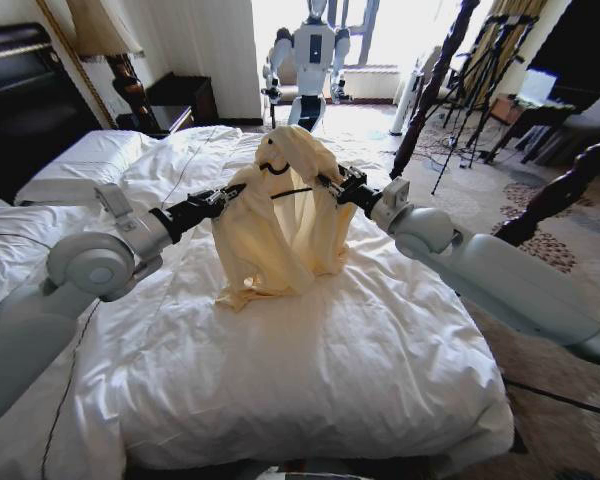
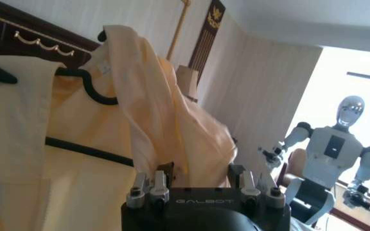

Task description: Pick up the clothes from the bed and hang them on the clothes hanger.

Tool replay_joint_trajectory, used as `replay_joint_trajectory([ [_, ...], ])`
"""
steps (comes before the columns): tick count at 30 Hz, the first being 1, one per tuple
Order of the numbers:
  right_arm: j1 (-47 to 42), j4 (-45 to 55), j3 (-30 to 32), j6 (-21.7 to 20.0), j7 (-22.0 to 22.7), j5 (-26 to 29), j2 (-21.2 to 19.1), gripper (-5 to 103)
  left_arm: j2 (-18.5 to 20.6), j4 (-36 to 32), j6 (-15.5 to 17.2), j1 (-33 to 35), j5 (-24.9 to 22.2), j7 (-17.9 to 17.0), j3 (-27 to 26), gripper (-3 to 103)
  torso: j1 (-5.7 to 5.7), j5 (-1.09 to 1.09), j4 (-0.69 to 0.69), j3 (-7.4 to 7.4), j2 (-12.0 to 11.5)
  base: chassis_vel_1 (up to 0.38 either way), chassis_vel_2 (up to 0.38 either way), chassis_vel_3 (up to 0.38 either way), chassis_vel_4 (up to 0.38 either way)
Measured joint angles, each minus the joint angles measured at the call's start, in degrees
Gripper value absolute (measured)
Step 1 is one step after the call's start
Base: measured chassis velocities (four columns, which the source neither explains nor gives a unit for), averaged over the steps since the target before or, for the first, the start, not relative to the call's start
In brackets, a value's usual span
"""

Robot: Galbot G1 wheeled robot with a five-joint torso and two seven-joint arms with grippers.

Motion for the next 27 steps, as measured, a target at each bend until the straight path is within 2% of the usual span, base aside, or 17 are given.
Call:
replay_joint_trajectory([
  [1,0.49,0.16,0.00,-0.40,-0.64,0.75,-0.20,56,0.05,-0.04,-0.05,0.26,0.65,0.25,-0.02,2,0.00,0.00,0.00,0.00,0.00,0.000,0.000,0.000,0.000],
  [2,1.00,0.70,0.00,-1.26,-0.91,2.20,-0.44,56,0.11,-0.05,-0.09,0.41,1.15,0.43,-0.03,2,0.00,0.00,-0.01,0.00,0.00,0.000,0.000,0.000,0.000],
  [3,1.35,1.10,0.00,-1.84,-0.92,3.27,-0.57,66,0.13,-0.05,-0.10,0.45,1.51,0.54,-0.03,2,0.00,0.00,-0.01,0.00,0.00,0.000,0.000,0.000,0.000],
  [5,1.79,1.48,0.00,-2.39,-0.88,4.36,-0.68,66,0.16,0.03,-0.17,0.45,2.03,0.68,-0.03,2,0.00,0.00,-0.02,0.00,0.00,0.000,0.000,0.000,0.000],
  [6,2.17,1.78,0.01,-2.97,-0.80,5.10,-0.84,78,0.17,0.25,-0.44,0.40,2.54,0.82,-0.03,2,0.00,0.00,-0.01,0.00,0.00,0.000,0.000,0.000,0.000],
  [8,2.37,2.12,0.14,-3.53,-0.61,5.81,-1.07,78,0.21,0.35,-0.61,0.36,2.76,0.89,-0.03,2,0.00,0.00,0.00,0.00,0.00,0.000,0.000,0.000,0.000],
  [9,2.44,2.51,0.35,-4.04,-0.19,6.58,-1.41,88,0.26,0.36,-0.67,0.37,2.85,0.92,-0.04,2,0.00,-0.01,0.00,0.00,0.00,0.000,0.000,0.000,0.000],
  [11,2.39,2.85,0.48,-4.33,0.20,7.27,-1.79,88,0.32,0.36,-0.70,0.44,2.90,0.94,-0.13,2,0.00,-0.01,-0.01,0.00,0.00,0.000,0.000,0.000,0.000],
  [12,2.15,3.23,0.57,-4.46,0.64,7.81,-2.20,97,0.36,0.32,-0.72,0.53,2.92,0.99,-0.22,2,0.00,-0.01,-0.01,0.00,0.00,0.000,0.000,0.000,0.000],
  [16,0.15,4.34,0.84,-4.61,2.62,8.71,-3.00,100,0.42,0.37,-0.87,0.65,3.35,1.13,-0.29,2,0.00,0.01,-0.03,0.00,0.00,0.000,0.000,0.000,0.000],
  [20,-0.16,2.44,1.09,-4.45,3.49,8.75,-1.97,100,0.94,0.61,-1.28,0.56,4.38,1.86,-0.49,2,0.00,0.00,-0.02,0.00,0.00,0.000,0.000,0.000,0.000],
  [22,1.73,-1.90,1.03,-4.17,0.77,8.61,-0.46,100,1.42,0.84,-1.82,0.69,5.58,3.53,-1.32,2,0.00,0.02,0.00,0.00,0.00,0.000,0.000,0.000,0.000],
  [23,1.73,-1.90,1.03,-4.17,0.77,8.61,-0.46,100,1.42,0.84,-1.82,0.69,5.58,3.53,-1.32,2,0.00,0.02,0.00,0.00,0.00,0.000,0.000,0.000,0.000],
  [25,5.19,-5.99,-0.10,-4.21,-4.53,9.23,0.55,100,2.00,1.21,-3.09,1.03,7.36,5.97,-1.72,2,0.01,0.01,0.00,0.01,0.00,0.000,0.000,0.000,0.000],
  [26,7.21,-7.82,-0.63,-4.79,-8.86,10.69,0.54,100,2.11,1.46,-3.78,1.14,8.24,7.49,-1.73,2,0.02,0.01,0.02,0.02,-0.01,0.000,0.000,0.000,0.000],
  [27,7.21,-7.82,-0.63,-4.79,-8.86,10.69,0.54,100,2.11,1.46,-3.78,1.14,8.24,7.49,-1.73,2,0.02,0.01,0.02,0.02,-0.01,0.000,0.000,0.000,0.000],
])
